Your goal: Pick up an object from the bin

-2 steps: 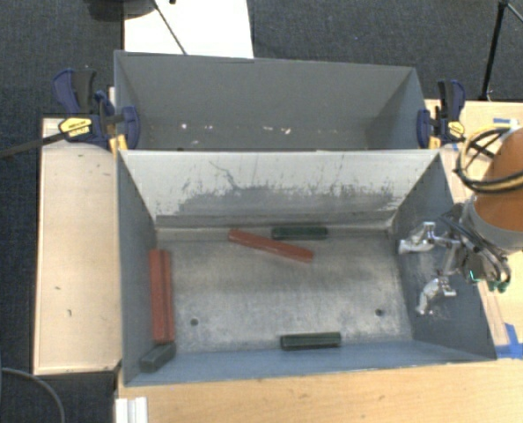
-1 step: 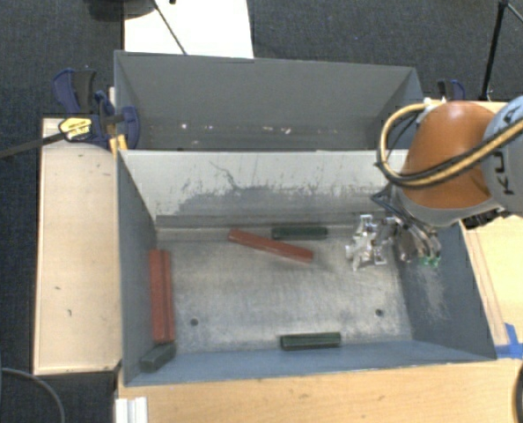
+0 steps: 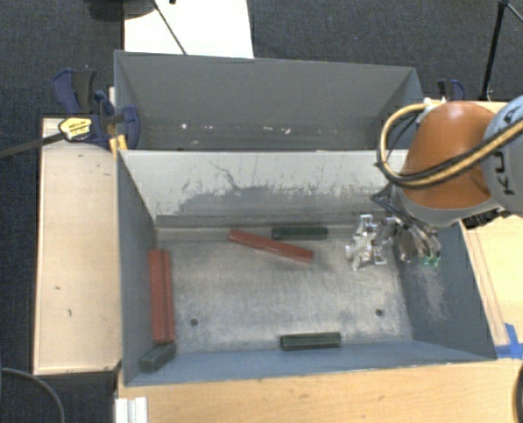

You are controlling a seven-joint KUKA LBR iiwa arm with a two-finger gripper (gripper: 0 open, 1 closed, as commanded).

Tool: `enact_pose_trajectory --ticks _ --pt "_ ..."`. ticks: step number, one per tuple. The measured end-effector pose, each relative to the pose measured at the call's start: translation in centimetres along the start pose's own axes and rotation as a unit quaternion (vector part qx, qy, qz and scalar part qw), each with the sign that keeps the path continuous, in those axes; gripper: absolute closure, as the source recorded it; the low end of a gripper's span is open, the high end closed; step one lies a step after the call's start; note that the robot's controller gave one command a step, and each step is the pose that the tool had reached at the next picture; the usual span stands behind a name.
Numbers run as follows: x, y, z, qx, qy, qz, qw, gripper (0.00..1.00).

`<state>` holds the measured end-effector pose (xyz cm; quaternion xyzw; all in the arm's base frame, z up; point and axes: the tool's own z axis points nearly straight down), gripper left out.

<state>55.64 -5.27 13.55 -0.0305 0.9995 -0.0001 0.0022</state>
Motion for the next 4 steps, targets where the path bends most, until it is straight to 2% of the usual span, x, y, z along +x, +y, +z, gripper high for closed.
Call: enact_pose_trajectory --ticks 1,2,3,4 --pt "-2.1 2.9 -0.5 0.000 -0.0007 -0.035 0.9994 0.00" --pt "-2.1 2.8 -0.5 0.000 -0.0004 -0.035 0.9994 0.00" --pt "-3.0 7.3 5.2 0.000 0.0012 -0.029 0.9996 1.00" --pt "-3.0 7.3 5.2 0.000 0.0011 -0.030 0.9996 1.00"
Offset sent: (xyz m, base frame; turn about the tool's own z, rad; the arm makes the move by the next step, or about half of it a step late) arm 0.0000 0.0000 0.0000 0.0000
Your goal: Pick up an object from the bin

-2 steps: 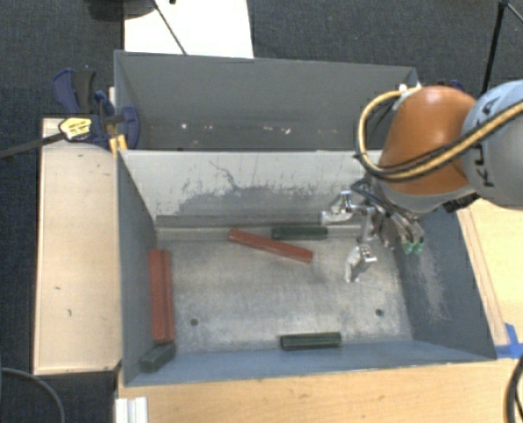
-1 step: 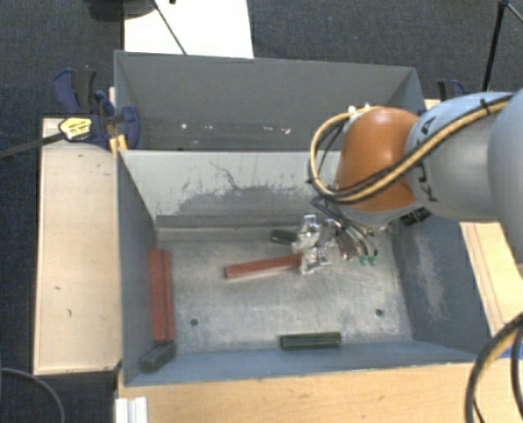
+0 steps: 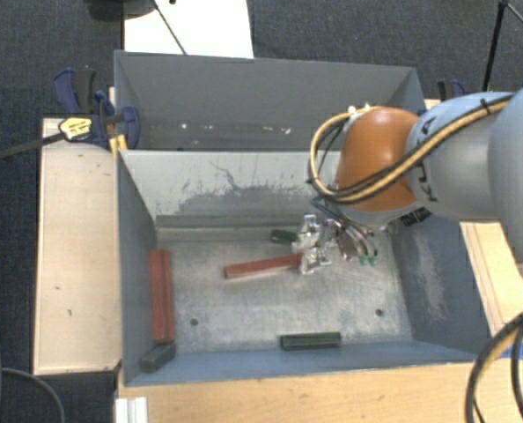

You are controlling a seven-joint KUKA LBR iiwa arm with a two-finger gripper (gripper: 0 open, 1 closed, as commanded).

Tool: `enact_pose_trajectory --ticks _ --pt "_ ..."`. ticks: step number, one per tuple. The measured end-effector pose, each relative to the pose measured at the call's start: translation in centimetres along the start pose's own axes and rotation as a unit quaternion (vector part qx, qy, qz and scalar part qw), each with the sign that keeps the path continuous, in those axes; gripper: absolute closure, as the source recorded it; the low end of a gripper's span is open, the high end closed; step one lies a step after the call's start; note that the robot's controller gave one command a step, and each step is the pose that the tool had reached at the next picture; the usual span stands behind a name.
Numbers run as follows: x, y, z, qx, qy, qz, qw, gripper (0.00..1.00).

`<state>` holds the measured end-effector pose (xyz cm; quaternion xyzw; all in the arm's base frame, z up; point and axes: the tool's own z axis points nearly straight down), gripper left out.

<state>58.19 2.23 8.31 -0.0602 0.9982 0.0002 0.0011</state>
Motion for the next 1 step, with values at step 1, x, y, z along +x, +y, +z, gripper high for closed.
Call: enact_pose_trajectory --ticks 1 --pt "1.17 -0.12 -16.70 0.000 -0.0014 0.009 1.0000 1.00"
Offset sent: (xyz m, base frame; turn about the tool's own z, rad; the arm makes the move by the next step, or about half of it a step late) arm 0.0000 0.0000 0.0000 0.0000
